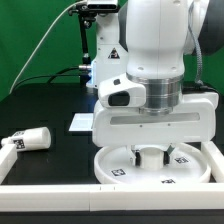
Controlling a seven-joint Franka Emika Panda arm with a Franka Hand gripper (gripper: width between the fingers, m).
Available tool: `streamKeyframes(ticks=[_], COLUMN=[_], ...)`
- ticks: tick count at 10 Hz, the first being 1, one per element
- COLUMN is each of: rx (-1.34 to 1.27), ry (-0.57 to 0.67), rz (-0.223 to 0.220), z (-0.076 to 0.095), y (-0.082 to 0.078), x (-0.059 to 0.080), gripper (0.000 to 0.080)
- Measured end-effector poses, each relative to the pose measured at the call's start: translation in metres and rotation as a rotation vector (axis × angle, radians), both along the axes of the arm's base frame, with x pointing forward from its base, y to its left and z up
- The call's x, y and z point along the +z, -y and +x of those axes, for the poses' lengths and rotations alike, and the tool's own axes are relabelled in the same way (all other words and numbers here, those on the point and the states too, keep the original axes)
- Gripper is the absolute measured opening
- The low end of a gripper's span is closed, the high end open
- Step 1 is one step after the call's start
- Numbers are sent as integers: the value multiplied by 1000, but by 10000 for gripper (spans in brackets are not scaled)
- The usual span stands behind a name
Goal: Assemble round table
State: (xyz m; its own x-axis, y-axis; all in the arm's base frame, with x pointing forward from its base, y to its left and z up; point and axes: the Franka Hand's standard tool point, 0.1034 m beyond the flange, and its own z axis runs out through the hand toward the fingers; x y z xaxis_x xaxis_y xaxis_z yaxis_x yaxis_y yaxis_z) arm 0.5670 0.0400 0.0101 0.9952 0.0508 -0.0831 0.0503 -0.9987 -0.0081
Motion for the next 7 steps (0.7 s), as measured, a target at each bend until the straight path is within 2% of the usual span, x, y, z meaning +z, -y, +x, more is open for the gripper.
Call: streamKeyframes(ticks=[4, 5, 6, 7], rx=[-9, -5, -3, -3], ry=[1, -2, -30, -38], rz=[-2, -1, 8, 18], z=[0, 0, -5, -7], y=[0, 1, 2, 0], x=[0, 2, 13, 27], gripper=[427, 584, 635, 635])
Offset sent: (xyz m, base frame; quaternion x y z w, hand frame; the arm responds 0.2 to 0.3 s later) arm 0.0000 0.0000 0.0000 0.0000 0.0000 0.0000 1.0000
